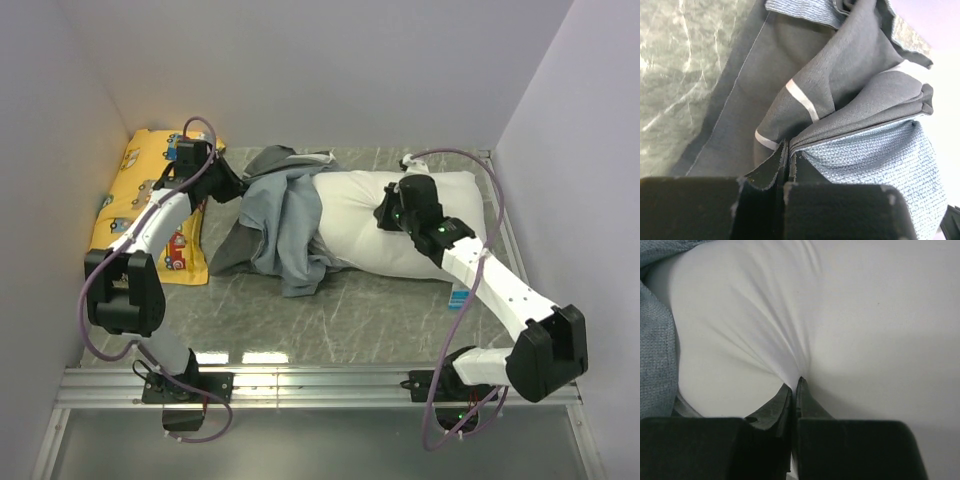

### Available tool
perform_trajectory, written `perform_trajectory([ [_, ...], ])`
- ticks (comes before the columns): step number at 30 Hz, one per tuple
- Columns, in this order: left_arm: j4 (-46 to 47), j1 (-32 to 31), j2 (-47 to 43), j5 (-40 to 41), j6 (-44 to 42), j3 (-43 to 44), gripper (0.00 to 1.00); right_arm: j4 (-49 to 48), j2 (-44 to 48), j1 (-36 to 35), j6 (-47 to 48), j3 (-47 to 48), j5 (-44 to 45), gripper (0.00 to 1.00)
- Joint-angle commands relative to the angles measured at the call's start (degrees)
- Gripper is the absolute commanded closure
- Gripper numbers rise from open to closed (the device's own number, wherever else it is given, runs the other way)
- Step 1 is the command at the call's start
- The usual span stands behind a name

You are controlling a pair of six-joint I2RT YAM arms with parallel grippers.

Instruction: Remove the pillowcase from the pillow

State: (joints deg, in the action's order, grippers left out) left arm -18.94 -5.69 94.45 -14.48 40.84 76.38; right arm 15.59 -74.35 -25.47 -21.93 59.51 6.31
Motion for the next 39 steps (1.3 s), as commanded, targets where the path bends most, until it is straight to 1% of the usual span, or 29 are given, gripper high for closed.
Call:
perform_trajectory([
  [1, 2.33, 8.24, 0.9, 11.23, -1.99, 4.74, 1.0, 7.79, 5.0, 5.26, 0.93, -1.85, 8.38, 1.0],
  [4, 3.56, 8.24, 2.05, 7.46, -2.26, 4.39, 0.99, 6.56, 5.44, 5.26, -0.39, -1.76, 4.6, 1.0],
  [5, 4.43, 8.24, 2.48, 3.01, -2.26, 4.31, 0.98, 5.94, 5.53, 5.35, -0.56, -1.76, 2.59, 1.0],
  [6, 5.31, 8.24, 2.49, 0.79, -2.52, 3.87, 0.92, 5.68, 5.27, 5.26, -0.83, -1.41, 1.61, 1.0],
  [7, 5.92, 8.07, 2.31, -0.8, -2.43, 3.69, 0.82, 5.41, 5.09, 5.26, -1.18, -1.32, 0.82, 1.0],
  [8, 7.15, 7.46, 1.01, -1.68, -2.43, 3.34, 0.59, 5.06, 4.74, 5.17, -1.36, -1.06, -0.14, 1.0],
  [9, 7.51, 7.02, -0.05, -1.95, -3.04, 2.9, 0.5, 5.06, 3.95, 5.08, -1.44, -0.62, -0.24, 1.0],
  [10, 7.25, 6.49, -1.1, -1.0, -3.74, 3.16, 0.43, 5.32, 3.6, 5.17, -1.53, -0.36, -0.24, 1.0],
  [11, 4.73, 5.44, -2.94, 0.49, -4.71, 3.77, 0.33, 5.24, 3.16, 5.17, -1.53, -0.18, -0.33, 1.0],
  [12, 3.22, 3.86, -4.0, 3.9, -7.07, 5.08, 0.31, 5.15, 2.81, 5.17, -1.45, -0.09, -0.16, 1.0],
  [14, 1.54, 1.66, -7.94, 6.91, -8.58, 5.1, 0.28, 4.71, 2.63, 5.08, -1.62, -0.18, -0.42, 1.0],
  [15, 0.49, 1.04, -9.45, 8.84, -9.45, 3.79, 0.27, 4.53, 2.28, 5.08, -1.62, -0.44, -0.68, 1.0],
  [17, -0.04, -1.5, -13.83, 10.17, -9.9, 1.59, 0.27, 4.36, 1.93, 5.08, -1.8, -0.53, -0.77, 1.0],
  [18, -0.57, -2.73, -15.25, 11.04, -10.16, -1.12, 0.26, 4.36, 1.58, 5.08, -1.8, -0.36, -0.77, 1.0],
  [19, -0.49, -6.14, -16.66, 13.31, -10.25, -2.62, 0.26, 4.27, 1.49, 5.0, -1.8, -0.36, -0.94, 1.0],
  [21, -0.05, -10.46, -20.53, 14.3, -10.08, -6.76, 0.25, 4.18, 0.96, 4.73, -1.8, 0.08, -0.77, 1.0],
  [22, -0.48, -15.18, -21.41, 17.35, -9.56, -7.73, 0.25, 4.18, 0.78, 4.56, -1.8, 0.35, -0.86, 1.0],
  [23, -0.57, -17.49, -23.07, 18.25, -8.51, -9.82, 0.25, 4.44, 0.61, 4.38, -1.71, 0.52, -0.68, 1.0],
  [24, -0.4, -21.95, -24.57, 20.35, -7.8, -11.06, 0.25, 4.62, 0.52, 4.21, -1.62, 0.78, -0.42, 1.0],
  [25, -0.22, -23.91, -24.58, 20.37, -7.01, -12.47, 0.25, 4.62, 0.52, 4.12, -1.62, 0.87, -0.42, 1.0],
  [27, 0.74, -27.69, -26.68, 23.26, -4.12, -16.76, 0.24, 4.79, 0.52, 4.03, -1.53, 0.96, -0.33, 1.0],
  [28, 1.27, -30.84, -27.13, 24.23, -3.23, -18.27, 0.23, 4.88, 0.43, 3.94, -1.45, 1.05, -0.33, 1.0],
  [29, 3.45, -32.26, -27.65, 26.32, -2.44, -19.68, 0.21, 4.88, 0.34, 3.94, -1.36, 1.14, -0.33, 1.0],
  [30, 4.69, -33.41, -27.48, 26.78, -1.13, -22.39, 0.14, 4.88, 0.26, 3.77, -1.36, 1.14, -0.42, 1.0],
  [31, 6.18, -34.81, -26.26, 26.78, -0.59, -23.28, 0.1, 4.8, 0.08, 3.68, -1.44, 1.23, -0.33, 1.0],
  [33, 9.7, -35.96, -24.24, 27.74, 0.29, -24.61, 0.09, 4.97, -0.45, 3.06, -1.53, 1.66, -0.07, 1.0],
  [34, 10.93, -37.1, -23.19, 29.06, 0.64, -24.87, 0.02, 4.97, -0.62, 2.71, -1.62, 1.75, 0.11, 1.0],
  [36, 14.27, -37.2, -19.5, 30.82, 1.26, -25.58, 0.02, 5.06, -0.89, 2.1, -1.53, 1.93, 0.63, 1.0],
  [39, 14.37, -37.2, -13.87, 32.93, 2.05, -24.79, 0.03, 5.5, -0.8, 1.92, -1.45, 1.67, 1.51, 1.0],
])
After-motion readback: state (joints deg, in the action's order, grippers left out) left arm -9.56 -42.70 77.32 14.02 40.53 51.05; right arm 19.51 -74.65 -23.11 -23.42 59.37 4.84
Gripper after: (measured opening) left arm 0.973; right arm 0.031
